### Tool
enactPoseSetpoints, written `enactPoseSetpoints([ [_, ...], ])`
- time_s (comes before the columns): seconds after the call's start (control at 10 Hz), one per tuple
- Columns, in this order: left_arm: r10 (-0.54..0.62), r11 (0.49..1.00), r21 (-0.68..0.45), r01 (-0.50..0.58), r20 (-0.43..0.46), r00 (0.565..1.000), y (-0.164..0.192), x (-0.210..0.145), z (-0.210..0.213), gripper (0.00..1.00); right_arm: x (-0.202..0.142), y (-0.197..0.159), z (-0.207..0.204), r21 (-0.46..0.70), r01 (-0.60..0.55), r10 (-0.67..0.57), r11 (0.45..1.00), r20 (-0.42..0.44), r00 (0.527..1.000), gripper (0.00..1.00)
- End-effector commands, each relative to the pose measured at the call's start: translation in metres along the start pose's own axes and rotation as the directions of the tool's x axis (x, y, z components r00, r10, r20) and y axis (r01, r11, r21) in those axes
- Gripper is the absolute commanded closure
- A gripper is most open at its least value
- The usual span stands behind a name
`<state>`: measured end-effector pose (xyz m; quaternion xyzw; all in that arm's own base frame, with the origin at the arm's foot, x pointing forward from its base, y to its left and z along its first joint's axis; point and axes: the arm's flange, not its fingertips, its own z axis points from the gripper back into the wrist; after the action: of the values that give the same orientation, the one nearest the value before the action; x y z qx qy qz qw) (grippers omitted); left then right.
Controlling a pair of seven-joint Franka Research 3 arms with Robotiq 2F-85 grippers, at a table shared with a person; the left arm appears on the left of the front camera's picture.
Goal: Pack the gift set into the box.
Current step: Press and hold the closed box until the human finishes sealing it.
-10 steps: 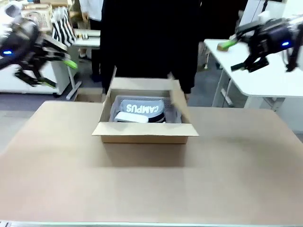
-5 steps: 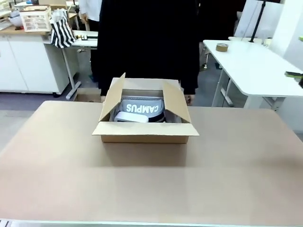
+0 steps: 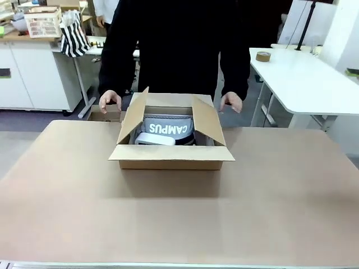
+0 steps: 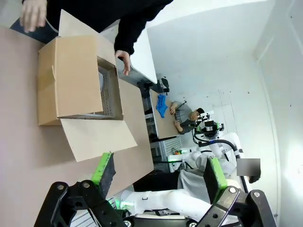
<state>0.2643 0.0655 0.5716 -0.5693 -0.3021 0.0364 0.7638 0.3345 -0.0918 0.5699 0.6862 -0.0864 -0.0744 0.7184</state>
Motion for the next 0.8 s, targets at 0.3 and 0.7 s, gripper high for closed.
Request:
enactPoseSetpoints([
  [0.3, 0.004, 0.999, -0.033, -0.004, 0.01, 1.0, -0.0035, 0.002, 0.0024, 0.0, 0.003, -0.0022, 0.0002, 0.026, 0.007, -0.007, 1.0, 0.004, 1.0, 0.0],
  [0.7, 0.004, 0.999, -0.033, -0.004, 0.01, 1.0, -0.0035, 0.002, 0.0024, 0.0, 0.003, -0.0022, 0.0002, 0.026, 0.007, -0.007, 1.0, 0.004, 1.0, 0.0],
])
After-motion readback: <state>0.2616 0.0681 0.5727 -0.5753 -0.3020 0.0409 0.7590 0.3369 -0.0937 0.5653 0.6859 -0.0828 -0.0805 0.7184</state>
